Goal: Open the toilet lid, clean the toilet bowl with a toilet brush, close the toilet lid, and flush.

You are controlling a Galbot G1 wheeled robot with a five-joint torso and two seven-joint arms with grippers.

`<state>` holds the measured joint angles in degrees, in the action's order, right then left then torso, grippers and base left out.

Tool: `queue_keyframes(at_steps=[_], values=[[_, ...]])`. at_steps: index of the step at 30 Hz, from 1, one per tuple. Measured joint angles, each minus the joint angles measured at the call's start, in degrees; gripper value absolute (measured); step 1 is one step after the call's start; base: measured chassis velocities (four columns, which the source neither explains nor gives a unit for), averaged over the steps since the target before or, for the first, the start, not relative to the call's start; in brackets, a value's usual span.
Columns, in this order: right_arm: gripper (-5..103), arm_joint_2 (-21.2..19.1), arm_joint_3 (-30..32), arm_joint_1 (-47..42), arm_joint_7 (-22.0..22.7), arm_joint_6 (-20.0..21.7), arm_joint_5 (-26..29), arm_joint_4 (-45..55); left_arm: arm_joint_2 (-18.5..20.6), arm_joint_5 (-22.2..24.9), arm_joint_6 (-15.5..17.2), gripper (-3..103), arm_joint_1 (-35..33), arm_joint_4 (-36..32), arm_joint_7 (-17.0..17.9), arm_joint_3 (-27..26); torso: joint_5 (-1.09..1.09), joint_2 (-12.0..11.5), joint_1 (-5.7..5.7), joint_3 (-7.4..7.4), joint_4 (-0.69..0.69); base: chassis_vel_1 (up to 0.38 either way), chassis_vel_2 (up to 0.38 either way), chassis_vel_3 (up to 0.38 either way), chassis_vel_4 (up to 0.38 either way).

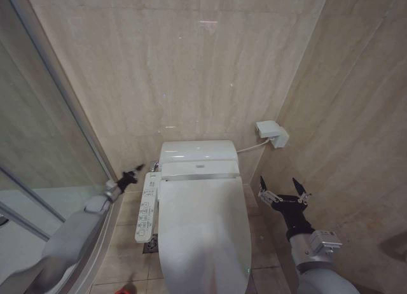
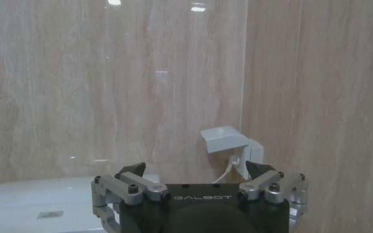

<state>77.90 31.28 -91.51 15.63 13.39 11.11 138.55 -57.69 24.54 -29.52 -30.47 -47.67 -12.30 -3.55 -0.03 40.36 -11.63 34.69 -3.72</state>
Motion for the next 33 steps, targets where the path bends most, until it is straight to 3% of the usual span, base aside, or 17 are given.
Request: queue_keyframes(at_steps=[1,3,4,6,7,10,11,13,14,16,19,21,22,28,29,33], values=[[100,0.0,0.0,0.0,0.0,0.0,0.0,0.0,0.0,0.0,0.0,0,0.0,0.0,0.0,0.0,0.0,0.0,0.0,0.0,0.0,0.0,0.0,0.0,0.0],[100,0.0,0.0,0.0,0.0,0.0,0.0,0.0,2.1,1.2,1.7,0,-4.5,-8.1,9.3,-3.4,0.0,0.0,0.0,0.0,0.1,0.0,0.0,0.0,0.0],[100,0.0,0.0,0.0,0.0,0.0,0.0,0.0,2.1,1.2,1.7,0,-4.5,-8.1,9.3,-3.4,0.0,0.0,0.0,0.0,0.1,0.0,0.0,0.0,0.0],[100,0.0,0.0,0.0,0.0,0.0,0.0,0.0,4.5,3.9,8.2,6,-10.9,-20.7,18.1,-8.1,0.03,0.0,0.01,-0.01,0.05,0.0,0.0,0.0,0.0],[100,0.0,0.0,0.0,0.0,0.0,0.0,0.0,4.5,3.9,8.2,6,-10.9,-20.7,18.1,-8.1,0.03,0.0,0.01,-0.01,0.05,0.0,0.0,0.0,0.0],[100,0.0,0.0,0.0,0.0,0.0,0.0,0.0,5.9,6.0,17.8,6,-18.7,-35.1,27.1,-13.4,0.03,0.0,0.01,-0.01,0.04,0.0,0.0,0.0,0.0],[100,0.0,0.0,0.0,0.0,0.0,0.0,0.0,5.9,6.0,17.8,6,-18.7,-35.1,27.1,-13.4,0.03,0.0,0.01,-0.01,0.04,0.0,0.0,0.0,0.0],[100,0.0,0.0,0.0,0.0,0.0,0.0,0.0,5.8,6.5,23.2,6,-23.3,-42.6,31.9,-16.4,0.04,0.0,0.01,-0.01,0.04,0.0,0.0,0.0,0.0],[100,0.0,0.0,0.0,0.0,0.0,0.0,0.0,5.7,6.6,25.9,32,-25.9,-46.4,33.4,-18.1,0.04,0.0,0.01,-0.01,0.04,0.0,0.0,0.0,0.0],[100,0.0,0.0,0.0,0.0,0.0,0.0,0.0,5.7,6.6,27.6,32,-27.7,-48.9,34.3,-19.1,0.02,0.0,0.01,-0.01,0.04,0.0,0.0,0.0,0.0],[100,0.0,0.0,0.0,0.0,0.0,0.0,0.0,5.5,7.2,32.2,32,-35.3,-58.7,36.2,-22.7,0.04,0.0,0.01,-0.01,0.04,0.0,0.0,0.0,0.0],[100,0.0,0.0,0.0,0.0,0.0,0.0,0.0,5.4,7.3,33.2,32,-37.9,-61.4,36.3,-24.1,0.02,0.0,0.01,-0.01,0.05,0.0,0.0,0.0,0.0],[100,0.0,0.0,0.0,0.0,0.0,0.0,0.0,5.2,7.5,34.2,59,-40.8,-64.4,36.4,-25.9,0.03,0.0,0.01,-0.01,0.05,0.0,0.0,0.0,0.0],[100,0.0,0.0,0.0,0.0,0.0,0.0,0.0,4.0,8.4,36.3,59,-50.3,-74.2,36.9,-32.5,0.03,0.0,0.01,-0.01,0.06,0.0,0.0,0.0,0.0],[100,0.0,0.0,0.0,0.0,0.0,0.0,0.0,3.4,8.3,36.7,86,-53.5,-77.3,37.1,-34.5,0.04,0.0,0.02,-0.01,0.06,0.0,0.0,0.0,0.0],[100,0.0,0.0,0.0,0.0,0.0,0.0,0.0,1.0,5.5,36.5,86,-62.6,-84.9,37.0,-38.7,0.05,0.0,0.02,-0.01,0.07,0.0,0.0,0.0,0.0]])
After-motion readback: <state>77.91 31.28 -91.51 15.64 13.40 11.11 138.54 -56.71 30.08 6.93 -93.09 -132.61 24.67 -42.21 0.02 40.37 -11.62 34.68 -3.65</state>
